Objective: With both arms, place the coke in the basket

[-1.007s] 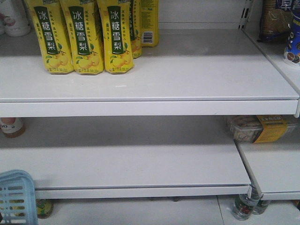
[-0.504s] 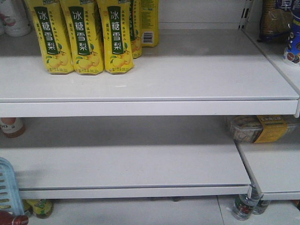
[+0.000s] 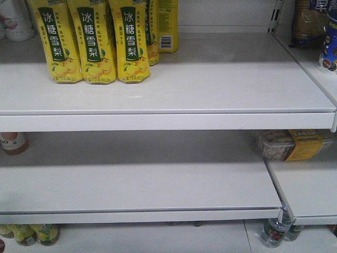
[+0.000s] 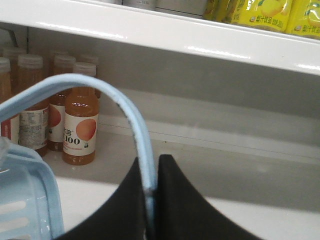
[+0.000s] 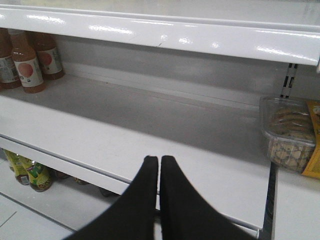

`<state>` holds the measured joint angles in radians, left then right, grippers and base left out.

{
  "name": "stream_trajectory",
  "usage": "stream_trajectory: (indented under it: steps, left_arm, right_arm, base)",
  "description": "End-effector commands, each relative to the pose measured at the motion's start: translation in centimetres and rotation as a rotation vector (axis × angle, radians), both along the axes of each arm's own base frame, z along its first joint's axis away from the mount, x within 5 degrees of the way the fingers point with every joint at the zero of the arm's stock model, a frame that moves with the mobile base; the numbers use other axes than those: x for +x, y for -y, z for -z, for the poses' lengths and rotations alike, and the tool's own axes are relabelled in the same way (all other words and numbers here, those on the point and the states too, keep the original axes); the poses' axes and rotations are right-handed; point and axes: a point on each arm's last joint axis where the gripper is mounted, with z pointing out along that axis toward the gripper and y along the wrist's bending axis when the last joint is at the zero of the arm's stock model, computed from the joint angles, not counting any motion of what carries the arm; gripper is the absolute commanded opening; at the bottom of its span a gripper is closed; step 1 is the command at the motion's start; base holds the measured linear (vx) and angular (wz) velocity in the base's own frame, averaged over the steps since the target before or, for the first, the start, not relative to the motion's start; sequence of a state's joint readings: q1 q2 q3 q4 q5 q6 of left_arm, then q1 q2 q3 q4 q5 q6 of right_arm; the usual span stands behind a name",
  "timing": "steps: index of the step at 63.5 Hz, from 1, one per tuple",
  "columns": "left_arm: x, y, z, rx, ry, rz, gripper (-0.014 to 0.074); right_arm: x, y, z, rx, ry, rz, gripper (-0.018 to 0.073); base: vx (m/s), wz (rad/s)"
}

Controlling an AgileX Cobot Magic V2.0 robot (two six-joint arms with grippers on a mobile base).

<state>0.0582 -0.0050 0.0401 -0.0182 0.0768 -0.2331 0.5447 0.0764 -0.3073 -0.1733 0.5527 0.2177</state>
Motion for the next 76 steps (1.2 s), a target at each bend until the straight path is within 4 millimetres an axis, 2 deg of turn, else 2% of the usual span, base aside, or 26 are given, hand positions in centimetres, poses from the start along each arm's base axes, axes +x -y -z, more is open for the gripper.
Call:
stream_trajectory:
  steps: [1,39,52,76]
  left_arm:
    - [-0.26,-0.03,-1.46,0.058,0.166,-0.007,-0.0006]
    - [-0.27,-0.07,-1.51,0.102,0.169,-0.015,-0.0006]
    - [-0.37,-0.07,-2.08,0.162,0.228,-0.024,-0.0006]
    - [-0.39,-0.07,-2.14,0.157,0.235,-0.024,-0.0006]
  right_arm:
    - [0.06,-0.04,-1.35,0.021,0.08,-0.001,-0.0005]
    - [0.06,-0.04,-1.35,0.021,0.08,-0.001,-0.0005]
    - [0.06,-0.04,-1.35,0.021,0.08,-0.001,-0.0005]
    - [0.06,-0.04,-1.36,0.021,0.08,-0.001,-0.0005]
  base:
    - [0.0,0.0]
    - [0.0,0.0]
    - [0.0,0.0]
    - [0.0,0.0]
